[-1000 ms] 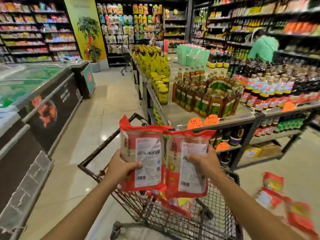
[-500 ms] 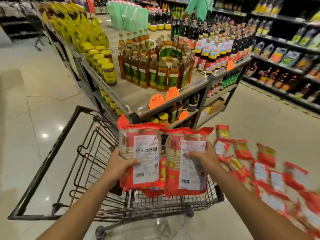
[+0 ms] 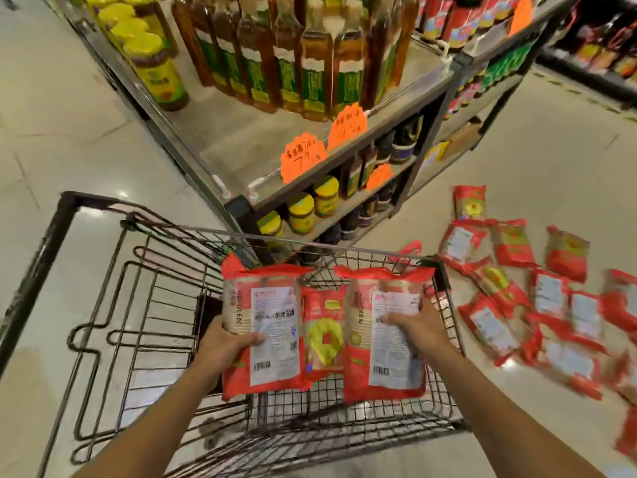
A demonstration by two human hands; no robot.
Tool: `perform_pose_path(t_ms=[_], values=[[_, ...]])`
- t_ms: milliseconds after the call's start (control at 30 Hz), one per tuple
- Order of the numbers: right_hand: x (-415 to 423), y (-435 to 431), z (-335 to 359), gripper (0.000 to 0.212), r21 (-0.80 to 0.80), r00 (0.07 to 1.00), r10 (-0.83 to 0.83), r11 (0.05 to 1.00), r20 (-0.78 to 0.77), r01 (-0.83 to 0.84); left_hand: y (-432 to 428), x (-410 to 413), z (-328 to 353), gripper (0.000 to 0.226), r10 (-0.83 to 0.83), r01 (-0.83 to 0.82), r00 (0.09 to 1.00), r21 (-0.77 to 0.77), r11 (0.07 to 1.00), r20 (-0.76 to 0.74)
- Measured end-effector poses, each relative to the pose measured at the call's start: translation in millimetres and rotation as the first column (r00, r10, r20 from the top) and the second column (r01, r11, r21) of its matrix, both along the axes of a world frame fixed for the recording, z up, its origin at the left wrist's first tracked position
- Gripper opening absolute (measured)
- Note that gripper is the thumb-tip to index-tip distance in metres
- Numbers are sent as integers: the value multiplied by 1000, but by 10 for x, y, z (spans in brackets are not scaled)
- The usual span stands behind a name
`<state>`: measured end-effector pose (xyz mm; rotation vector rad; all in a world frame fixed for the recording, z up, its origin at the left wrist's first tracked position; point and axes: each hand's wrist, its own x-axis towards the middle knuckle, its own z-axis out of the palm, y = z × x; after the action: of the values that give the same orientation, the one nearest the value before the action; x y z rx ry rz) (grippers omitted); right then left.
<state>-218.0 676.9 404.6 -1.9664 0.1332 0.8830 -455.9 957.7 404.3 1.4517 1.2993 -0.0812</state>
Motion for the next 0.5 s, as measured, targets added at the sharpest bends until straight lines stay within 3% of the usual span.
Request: perform_pose_path(t_ms=[167,300,500], values=[[189,79,-652,59,-130,998,-8,991,-62,0,292,49,-742,85,-1,-5,992,-51,999,-123],[380,107,-1260,67,-243,990,31,968,-140,-65,417,223,-1193,65,2,-17,983,-81,997,-182],[580,232,-1890,55,-336,984,25,938,-177,-84,660,379,-1799,76,-63,41,967,-92,995,-249]])
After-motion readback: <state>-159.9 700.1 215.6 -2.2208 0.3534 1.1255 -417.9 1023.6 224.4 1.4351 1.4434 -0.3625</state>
